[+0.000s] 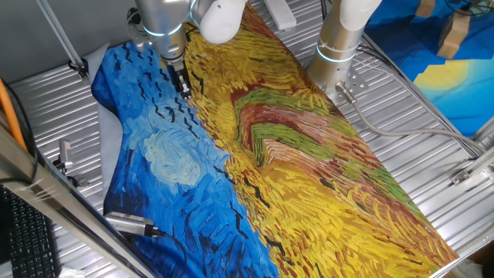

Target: Pick up the small block on the left and move it to the right

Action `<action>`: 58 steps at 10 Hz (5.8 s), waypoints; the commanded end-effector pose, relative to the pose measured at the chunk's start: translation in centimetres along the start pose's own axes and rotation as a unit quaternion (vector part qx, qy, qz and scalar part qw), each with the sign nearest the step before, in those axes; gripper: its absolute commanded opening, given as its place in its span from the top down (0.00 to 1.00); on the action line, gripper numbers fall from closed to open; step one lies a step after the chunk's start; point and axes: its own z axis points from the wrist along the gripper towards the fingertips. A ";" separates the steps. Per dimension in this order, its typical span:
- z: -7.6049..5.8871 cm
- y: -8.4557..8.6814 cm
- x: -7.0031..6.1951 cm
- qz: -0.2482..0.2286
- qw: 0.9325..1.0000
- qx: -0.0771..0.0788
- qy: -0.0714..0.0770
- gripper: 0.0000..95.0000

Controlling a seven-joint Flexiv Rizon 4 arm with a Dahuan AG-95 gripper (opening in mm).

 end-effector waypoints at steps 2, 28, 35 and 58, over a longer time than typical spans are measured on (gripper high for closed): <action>-0.1 0.0 0.1 -0.001 1.000 0.000 -0.001 0.80; 1.3 0.0 0.2 -0.014 0.999 -0.021 0.022 0.80; 1.2 0.1 0.3 -0.013 0.999 -0.023 0.027 1.00; -4.6 0.6 3.5 -0.010 0.998 -0.016 0.057 1.00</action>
